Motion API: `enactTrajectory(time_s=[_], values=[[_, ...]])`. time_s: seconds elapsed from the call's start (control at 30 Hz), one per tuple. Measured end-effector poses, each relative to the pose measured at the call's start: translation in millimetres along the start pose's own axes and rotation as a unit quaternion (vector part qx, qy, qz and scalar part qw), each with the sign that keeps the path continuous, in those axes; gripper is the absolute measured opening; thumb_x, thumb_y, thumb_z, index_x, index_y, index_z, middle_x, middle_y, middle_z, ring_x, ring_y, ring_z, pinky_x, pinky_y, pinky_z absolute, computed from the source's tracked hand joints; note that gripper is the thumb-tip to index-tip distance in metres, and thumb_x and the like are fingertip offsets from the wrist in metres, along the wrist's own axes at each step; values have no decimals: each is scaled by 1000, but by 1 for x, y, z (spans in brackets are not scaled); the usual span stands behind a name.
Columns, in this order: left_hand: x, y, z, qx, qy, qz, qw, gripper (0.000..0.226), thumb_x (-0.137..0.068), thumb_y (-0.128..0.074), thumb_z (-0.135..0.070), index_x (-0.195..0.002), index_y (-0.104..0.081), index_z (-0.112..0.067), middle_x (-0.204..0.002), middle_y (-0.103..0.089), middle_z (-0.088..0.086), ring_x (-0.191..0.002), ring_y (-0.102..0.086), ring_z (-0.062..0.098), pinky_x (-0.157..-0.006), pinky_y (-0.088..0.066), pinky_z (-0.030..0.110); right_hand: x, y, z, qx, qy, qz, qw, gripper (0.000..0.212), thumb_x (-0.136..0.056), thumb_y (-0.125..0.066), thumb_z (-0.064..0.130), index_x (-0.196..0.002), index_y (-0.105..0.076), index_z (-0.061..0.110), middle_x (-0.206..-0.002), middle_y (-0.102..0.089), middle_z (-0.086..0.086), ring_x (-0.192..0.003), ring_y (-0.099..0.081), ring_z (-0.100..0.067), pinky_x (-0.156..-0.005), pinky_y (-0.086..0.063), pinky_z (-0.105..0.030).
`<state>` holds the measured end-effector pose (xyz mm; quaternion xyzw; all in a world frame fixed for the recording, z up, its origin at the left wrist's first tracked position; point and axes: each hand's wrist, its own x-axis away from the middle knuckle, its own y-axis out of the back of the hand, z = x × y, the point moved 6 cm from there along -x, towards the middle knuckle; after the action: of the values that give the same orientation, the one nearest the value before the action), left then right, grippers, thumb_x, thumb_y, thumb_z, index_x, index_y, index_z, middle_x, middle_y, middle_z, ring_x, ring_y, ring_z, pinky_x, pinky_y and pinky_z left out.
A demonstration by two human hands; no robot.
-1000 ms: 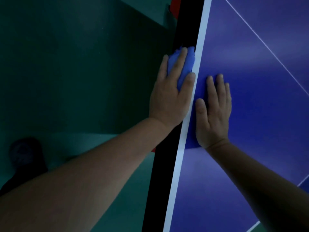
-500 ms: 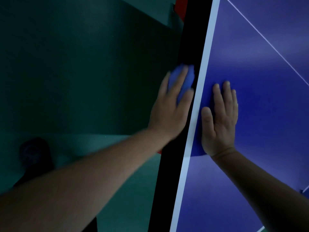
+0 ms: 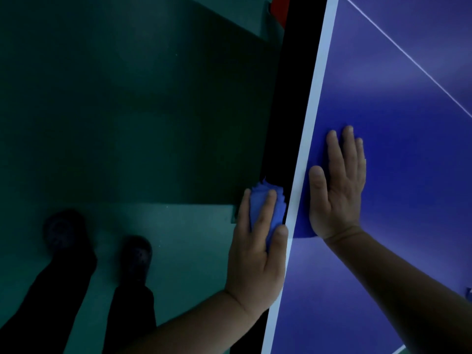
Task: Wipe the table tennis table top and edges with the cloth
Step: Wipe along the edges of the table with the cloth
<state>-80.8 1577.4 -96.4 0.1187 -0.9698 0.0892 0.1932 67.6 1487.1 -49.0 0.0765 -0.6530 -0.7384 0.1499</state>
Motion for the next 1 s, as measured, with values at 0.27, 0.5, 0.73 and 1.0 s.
enactTrajectory(time_s=[0.27,0.5,0.73,1.0], values=[[-156,14,-68,-14,-7,-45,999,53,-108,-33,-42,-158,-18,-43,-169,-10,-3,-151,-17,12,-107,-22,21,0,1,1,0,-9,3,1000,64,-102,-27,55,-159,-21,25,-169,-10,0,-156,-1,-25,-123,-8,-57],[-24,2,-21,-58,-70,-5,996,56,-102,-25,-59,-153,-2,-57,-170,1,-5,-151,-1,-4,-114,-13,8,-2,1,0,5,-15,10,1000,64,-101,-29,53,-160,-23,27,-169,-11,0,-156,-2,-25,-123,-6,-56],[-15,-2,-18,-73,-27,3,997,55,-94,-14,-75,-144,9,-70,-169,7,-7,-148,-1,-4,-111,-10,5,-4,3,1,-1,-17,16,1000,63,-101,-32,52,-159,-25,28,-169,-12,1,-156,-3,-25,-123,-6,-55],[-169,16,-80,-74,-54,-36,995,63,-99,-24,-59,-158,-12,-43,-169,-6,-3,-151,-11,9,-108,-16,8,-38,22,3,-8,-1,29,1000,56,-97,-45,49,-142,-51,17,-153,-38,-6,-141,-33,-27,-113,-32,-56]])
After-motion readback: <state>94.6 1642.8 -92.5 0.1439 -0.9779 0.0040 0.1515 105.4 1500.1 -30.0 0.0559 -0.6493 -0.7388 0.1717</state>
